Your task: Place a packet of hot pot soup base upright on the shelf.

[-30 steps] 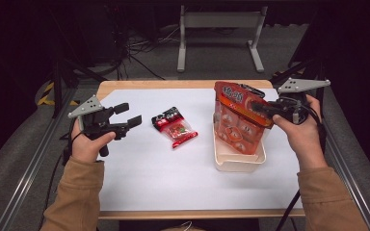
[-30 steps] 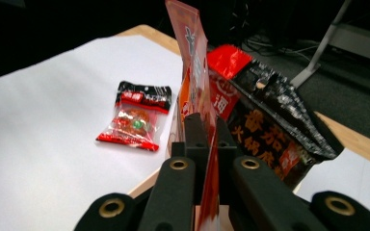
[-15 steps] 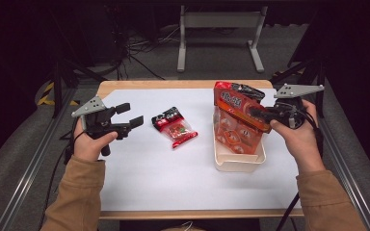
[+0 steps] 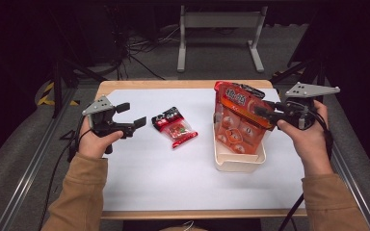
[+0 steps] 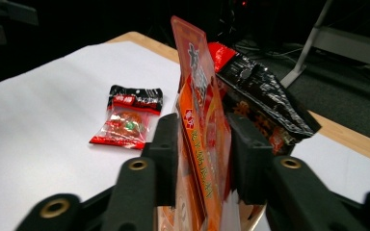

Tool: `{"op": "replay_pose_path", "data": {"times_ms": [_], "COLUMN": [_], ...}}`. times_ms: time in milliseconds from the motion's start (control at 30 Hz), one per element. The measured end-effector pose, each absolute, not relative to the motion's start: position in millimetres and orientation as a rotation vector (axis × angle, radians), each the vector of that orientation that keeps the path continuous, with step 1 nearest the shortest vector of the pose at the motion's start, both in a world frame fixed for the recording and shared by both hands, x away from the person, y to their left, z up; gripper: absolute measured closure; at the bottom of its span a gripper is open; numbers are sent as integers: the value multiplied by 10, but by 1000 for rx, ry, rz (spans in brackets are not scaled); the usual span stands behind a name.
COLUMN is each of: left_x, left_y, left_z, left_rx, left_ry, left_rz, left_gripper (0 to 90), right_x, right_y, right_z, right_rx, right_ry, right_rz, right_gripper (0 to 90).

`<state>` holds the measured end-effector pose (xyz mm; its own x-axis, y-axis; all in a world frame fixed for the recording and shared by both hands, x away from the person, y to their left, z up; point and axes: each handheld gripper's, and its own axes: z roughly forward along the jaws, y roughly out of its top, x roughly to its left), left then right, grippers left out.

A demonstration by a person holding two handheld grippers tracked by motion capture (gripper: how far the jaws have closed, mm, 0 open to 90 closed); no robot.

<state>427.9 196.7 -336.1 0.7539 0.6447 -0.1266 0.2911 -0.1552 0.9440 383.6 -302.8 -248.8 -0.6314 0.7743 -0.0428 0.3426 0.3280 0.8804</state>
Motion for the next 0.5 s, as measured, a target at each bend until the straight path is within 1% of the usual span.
{"op": "replay_pose_path", "data": {"times_ms": [33,133,233,300,400,467,500], "left_x": [4288,4337,4364,4405,4448,4468,4482], "left_y": [1961,1934,1916,1899,1875,1872,1870], "left_z": [-3363,-3377,-3384,-3397,-3429,-3445,-3456], "left_rx": [1751,1754,1770,1779,1806,1823,1825], "left_ry": [733,727,730,723,735,748,756], "left_rz": [375,395,400,413,398,415,411], "left_gripper": [103,106,138,146,162,193,194], "right_x": [3811,3757,3704,3644,3559,3518,3500], "right_y": [-3050,-3107,-3161,-3231,-3322,-3371,-3399], "right_z": [-2477,-2455,-2441,-2432,-2430,-2444,-2455], "right_rx": [989,1001,1010,1021,1045,1057,1062], "right_ry": [2121,2079,2046,2011,1971,1955,1950], "right_rz": [1260,1272,1267,1272,1268,1261,1273], "right_gripper": [603,572,556,525,483,472,469]}}
